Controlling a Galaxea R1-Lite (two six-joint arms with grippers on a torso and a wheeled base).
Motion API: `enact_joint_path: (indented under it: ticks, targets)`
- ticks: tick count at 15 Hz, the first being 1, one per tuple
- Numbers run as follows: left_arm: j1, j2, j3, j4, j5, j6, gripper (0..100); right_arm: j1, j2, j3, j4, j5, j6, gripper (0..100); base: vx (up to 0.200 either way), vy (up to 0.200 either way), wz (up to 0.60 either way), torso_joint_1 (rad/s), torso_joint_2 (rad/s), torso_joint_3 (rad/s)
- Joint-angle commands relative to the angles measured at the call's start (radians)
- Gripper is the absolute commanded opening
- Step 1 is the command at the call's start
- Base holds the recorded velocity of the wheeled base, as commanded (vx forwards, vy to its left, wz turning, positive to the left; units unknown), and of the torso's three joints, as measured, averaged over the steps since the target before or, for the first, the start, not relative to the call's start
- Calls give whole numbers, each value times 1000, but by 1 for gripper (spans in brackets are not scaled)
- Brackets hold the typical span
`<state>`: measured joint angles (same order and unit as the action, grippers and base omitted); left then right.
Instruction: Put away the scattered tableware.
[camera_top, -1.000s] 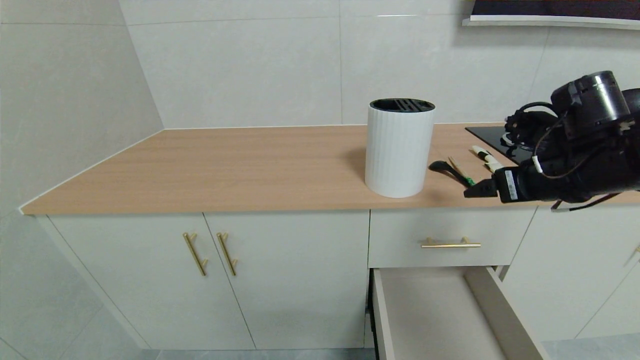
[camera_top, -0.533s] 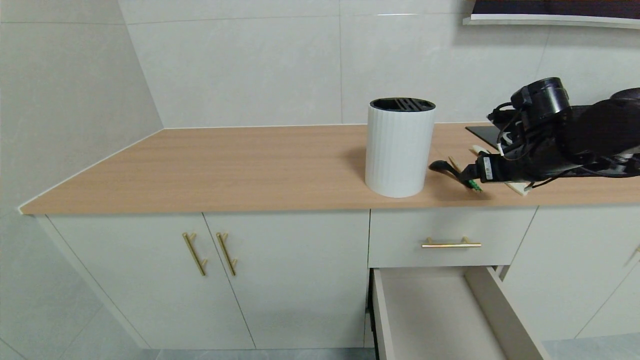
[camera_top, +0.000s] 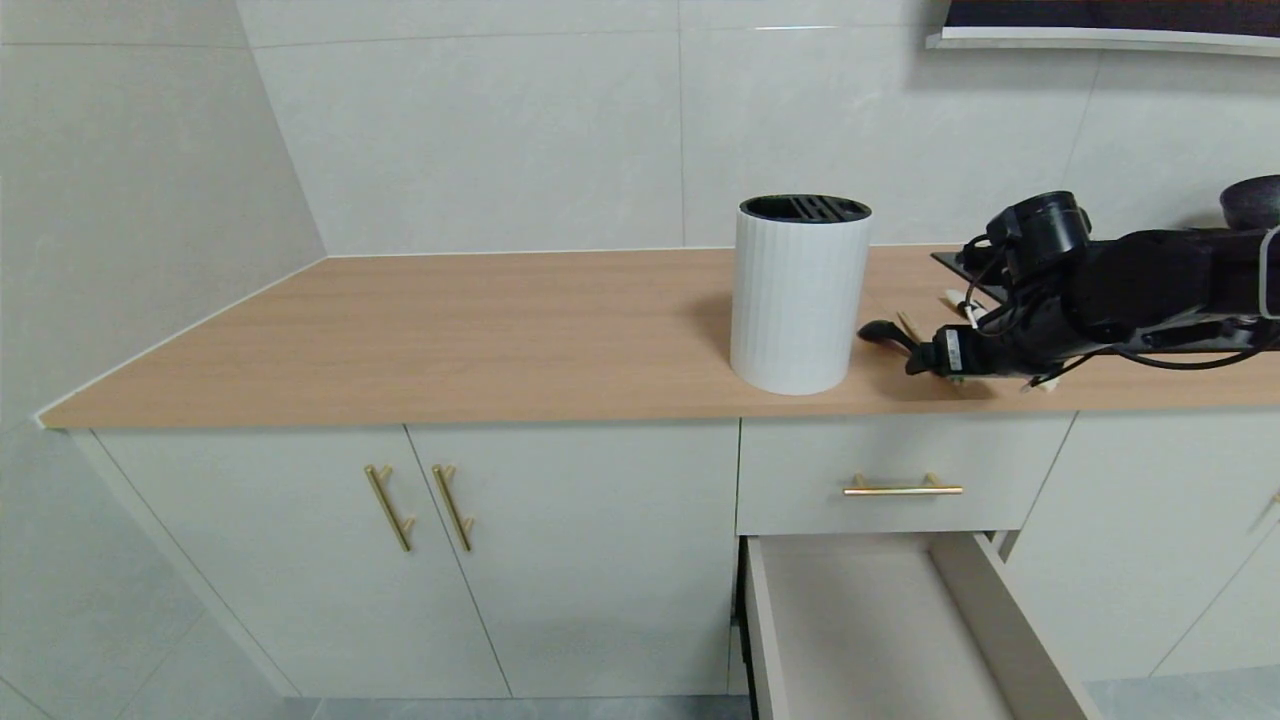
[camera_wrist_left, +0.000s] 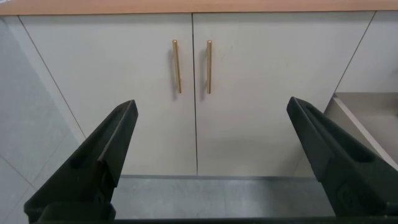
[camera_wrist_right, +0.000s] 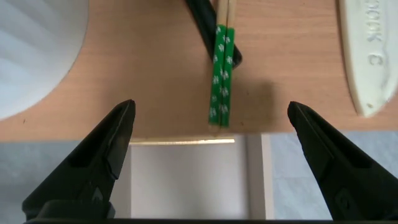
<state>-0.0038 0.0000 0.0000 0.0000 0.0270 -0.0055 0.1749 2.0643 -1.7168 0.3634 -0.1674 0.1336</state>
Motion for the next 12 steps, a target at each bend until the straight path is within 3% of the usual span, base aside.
enact_joint_path:
  ticks: [1, 6, 7, 12]
  targets:
    - [1, 0, 0, 0, 1, -1, 100, 0, 23, -6, 0, 0, 0, 100, 0, 0, 0, 0, 0, 0]
    - [1, 0, 0, 0, 1, -1, 100, 0, 45, -21, 0, 0, 0, 100, 0, 0, 0, 0, 0, 0]
    - [1, 0, 0, 0, 1, -1, 100, 0, 48, -24, 0, 0, 0, 0, 0, 0, 0, 0, 0, 0]
    - [-1, 0, 0, 0, 1, -1, 100, -5, 36, -26, 0, -1, 4, 0, 0, 0, 0, 0, 0, 0]
